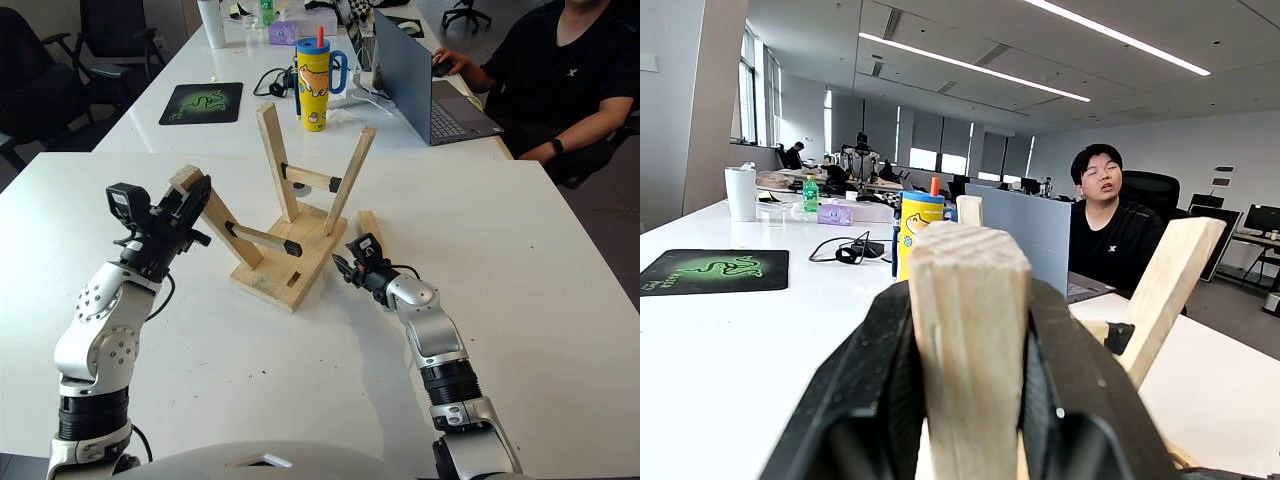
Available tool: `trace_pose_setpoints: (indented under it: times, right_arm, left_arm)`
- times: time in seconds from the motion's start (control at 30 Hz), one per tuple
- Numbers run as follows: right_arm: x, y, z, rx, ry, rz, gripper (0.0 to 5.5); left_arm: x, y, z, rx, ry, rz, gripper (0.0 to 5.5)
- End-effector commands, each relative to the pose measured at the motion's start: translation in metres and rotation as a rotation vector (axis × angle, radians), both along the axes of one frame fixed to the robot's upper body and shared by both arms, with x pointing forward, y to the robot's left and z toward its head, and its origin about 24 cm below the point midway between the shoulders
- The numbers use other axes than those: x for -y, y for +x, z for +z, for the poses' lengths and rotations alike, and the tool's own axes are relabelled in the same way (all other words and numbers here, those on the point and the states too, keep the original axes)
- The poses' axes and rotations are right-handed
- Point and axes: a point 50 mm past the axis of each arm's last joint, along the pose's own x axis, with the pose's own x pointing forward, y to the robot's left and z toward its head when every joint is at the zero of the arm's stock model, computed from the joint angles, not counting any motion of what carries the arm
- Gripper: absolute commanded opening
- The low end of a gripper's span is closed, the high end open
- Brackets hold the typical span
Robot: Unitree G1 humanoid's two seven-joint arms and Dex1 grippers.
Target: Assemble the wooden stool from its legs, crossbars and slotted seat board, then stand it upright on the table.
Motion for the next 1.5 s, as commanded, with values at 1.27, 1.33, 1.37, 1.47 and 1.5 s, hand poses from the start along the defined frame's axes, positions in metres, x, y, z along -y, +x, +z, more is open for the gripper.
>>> trace_pose_setpoints:
  times: [1.27,1.33,1.37,1.47,1.5]
  right_arm:
    - [0.008,0.015,0.011,0.032,-0.001,-0.092,1.94]
    - [0.008,0.015,0.011,0.032,-0.001,-0.091,1.94]
    - [0.008,0.015,0.011,0.032,-0.001,-0.09,1.94]
    - [0.008,0.016,0.011,0.031,-0.001,-0.089,1.94]
    - [0.008,0.016,0.011,0.031,-0.001,-0.088,1.94]
  left_arm:
    - [-0.024,0.007,-0.007,-0.044,-0.096,0.035,1.04]
    - [-0.023,0.007,-0.012,-0.054,-0.088,0.04,1.04]
    - [-0.023,0.007,-0.013,-0.057,-0.089,0.042,1.04]
    - [-0.022,0.007,-0.019,-0.067,-0.089,0.032,1.04]
    - [-0.02,0.007,-0.02,-0.067,-0.087,0.023,1.04]
